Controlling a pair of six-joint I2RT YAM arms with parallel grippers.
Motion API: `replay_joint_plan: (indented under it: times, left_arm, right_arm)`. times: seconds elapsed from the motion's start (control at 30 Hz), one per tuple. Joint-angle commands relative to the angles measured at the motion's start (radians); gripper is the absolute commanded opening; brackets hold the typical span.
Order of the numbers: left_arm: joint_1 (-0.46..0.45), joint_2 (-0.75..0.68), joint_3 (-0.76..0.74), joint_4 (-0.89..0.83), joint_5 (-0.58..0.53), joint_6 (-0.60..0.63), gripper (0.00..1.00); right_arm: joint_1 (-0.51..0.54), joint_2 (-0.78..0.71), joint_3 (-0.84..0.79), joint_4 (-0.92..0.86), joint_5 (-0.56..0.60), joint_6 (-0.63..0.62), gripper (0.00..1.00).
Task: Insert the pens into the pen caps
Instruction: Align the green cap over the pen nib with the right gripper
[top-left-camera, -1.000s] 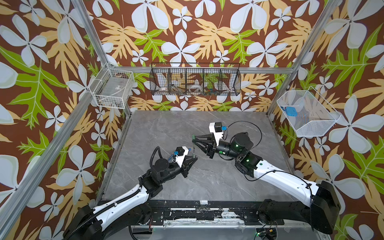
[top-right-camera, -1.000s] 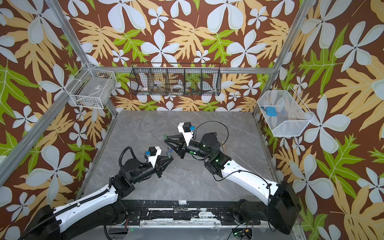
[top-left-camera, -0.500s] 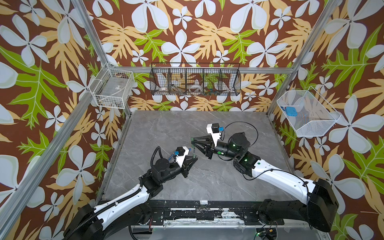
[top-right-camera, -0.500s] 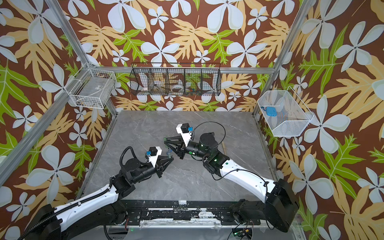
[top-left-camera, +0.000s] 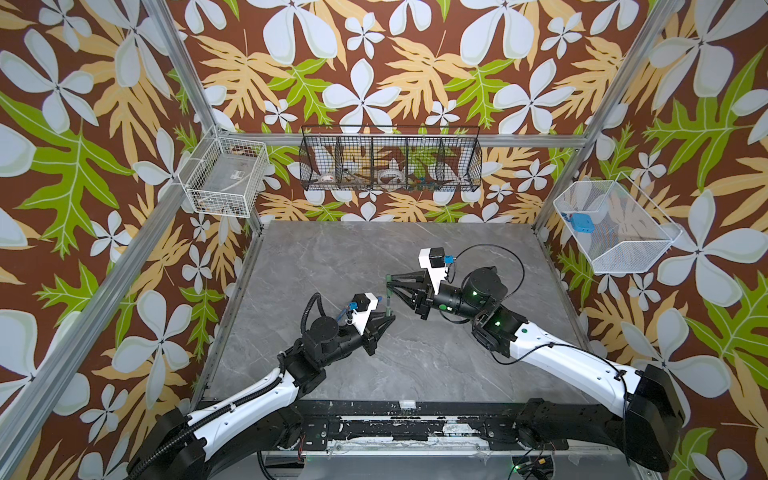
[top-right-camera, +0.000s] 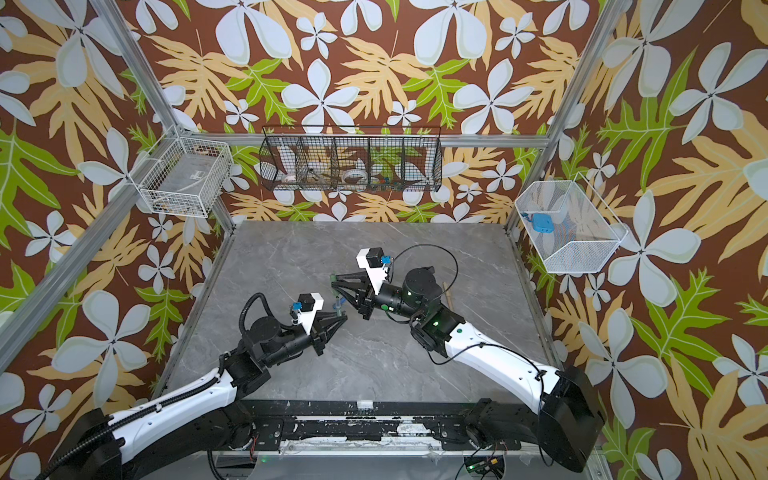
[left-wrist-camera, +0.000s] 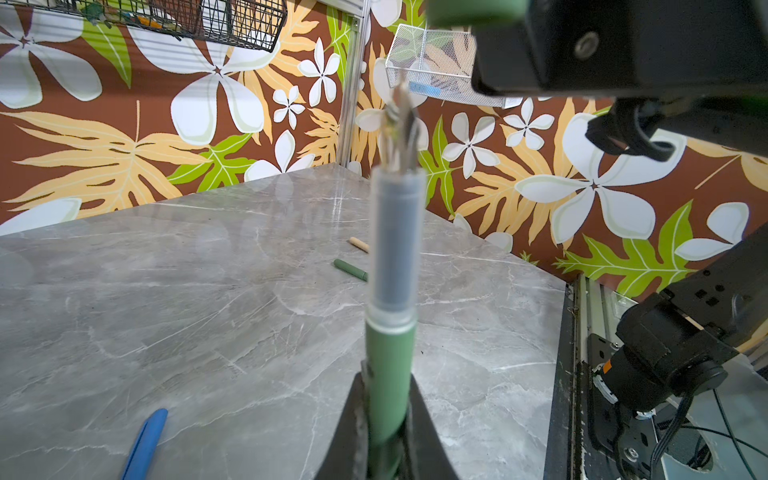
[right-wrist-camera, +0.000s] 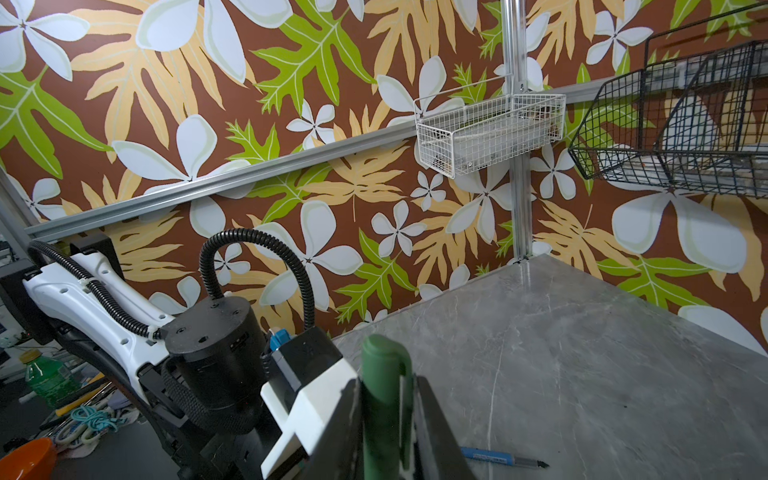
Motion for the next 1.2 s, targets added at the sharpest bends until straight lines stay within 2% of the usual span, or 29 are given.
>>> replay_joint_plan:
  times: [0.0, 0.83, 1.17]
  left_arm:
    - [-0.001, -0.003, 0.004, 0.032, 0.005, 0.001, 0.00]
    - [-0.001, 0.003, 0.007, 0.028, 0.003, 0.003, 0.00]
    - [-0.001, -0.005, 0.007, 0.026, 0.003, 0.003, 0.00]
  right_arm:
    - [0.002, 0.005, -0.006, 0.025, 0.006, 0.002, 0.22]
    - [0.003, 0.038, 0.004, 0.061, -0.016, 0.017, 0.22]
    - [0.003, 0.029, -0.005, 0.040, 0.013, -0.004, 0.22]
